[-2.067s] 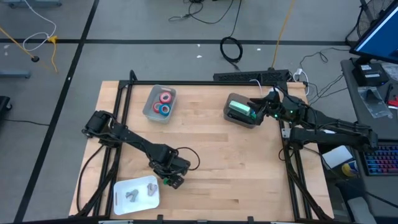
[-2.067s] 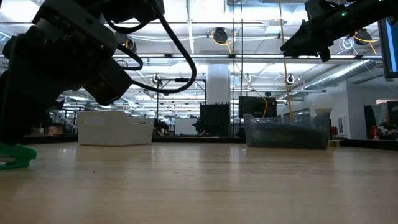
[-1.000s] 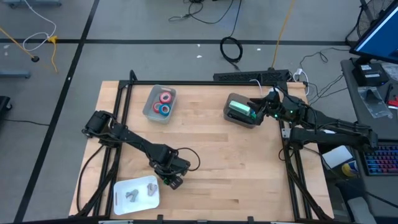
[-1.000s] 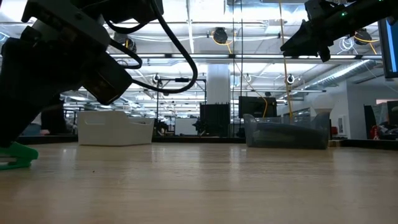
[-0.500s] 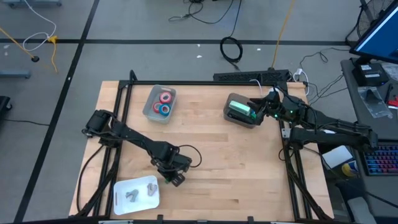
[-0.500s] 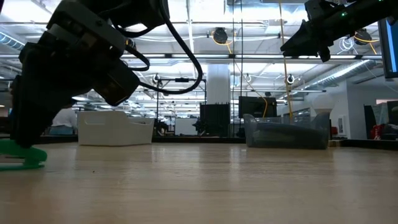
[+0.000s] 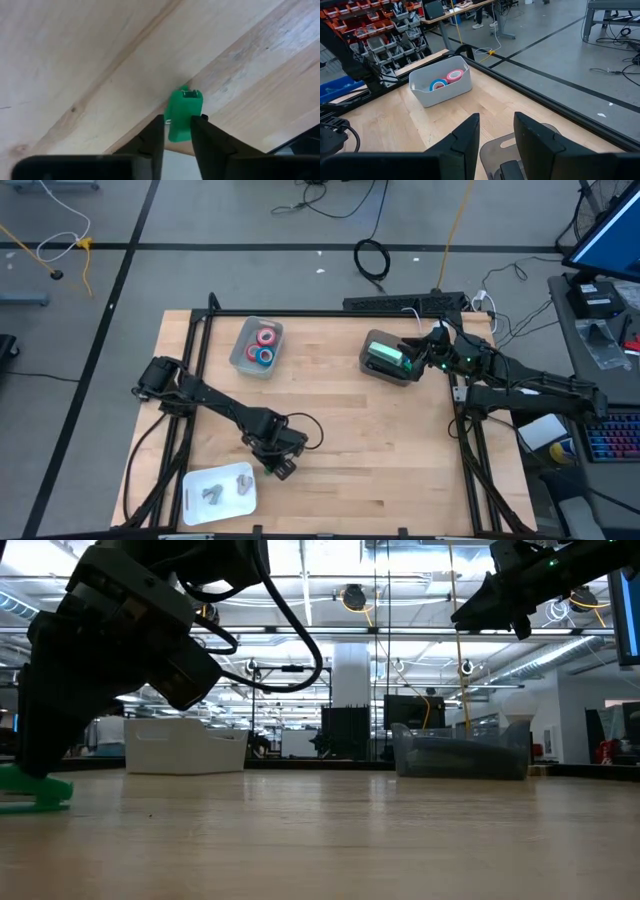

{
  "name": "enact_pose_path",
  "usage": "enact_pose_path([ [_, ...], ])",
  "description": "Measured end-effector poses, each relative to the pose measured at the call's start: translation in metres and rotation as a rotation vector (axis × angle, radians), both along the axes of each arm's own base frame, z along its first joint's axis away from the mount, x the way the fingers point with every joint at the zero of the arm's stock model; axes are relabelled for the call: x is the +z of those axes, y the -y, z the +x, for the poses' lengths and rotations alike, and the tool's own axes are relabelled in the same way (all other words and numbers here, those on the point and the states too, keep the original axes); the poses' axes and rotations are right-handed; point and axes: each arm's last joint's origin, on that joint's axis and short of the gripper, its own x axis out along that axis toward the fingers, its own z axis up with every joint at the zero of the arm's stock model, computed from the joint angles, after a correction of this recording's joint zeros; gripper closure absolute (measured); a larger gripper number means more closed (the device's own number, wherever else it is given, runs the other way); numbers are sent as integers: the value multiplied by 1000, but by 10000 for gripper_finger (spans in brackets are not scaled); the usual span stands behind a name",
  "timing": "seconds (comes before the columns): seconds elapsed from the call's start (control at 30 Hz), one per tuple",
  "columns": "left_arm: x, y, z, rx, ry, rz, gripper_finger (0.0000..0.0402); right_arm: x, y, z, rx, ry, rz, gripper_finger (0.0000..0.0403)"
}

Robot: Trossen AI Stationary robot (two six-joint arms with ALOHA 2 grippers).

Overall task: Pick and place Stapler, Stapler remover, tape
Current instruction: Put the green stapler into the black bin

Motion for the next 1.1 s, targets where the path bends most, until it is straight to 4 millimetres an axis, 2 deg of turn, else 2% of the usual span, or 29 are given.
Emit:
enact_pose_path([
  [0.27,1,-8,3,-21,12,-47,209,0,0,0,0,0,0,287],
  [0.4,1,-10,3,-19,2,-56,176,0,0,0,0,0,0,287],
  [0.73,0,4,-6,-66,-36,-45,182,0,0,0,-1,0,0,287],
  [1.1,-1,2,-5,-91,8,44,187,0,0,0,-1,0,0,287],
])
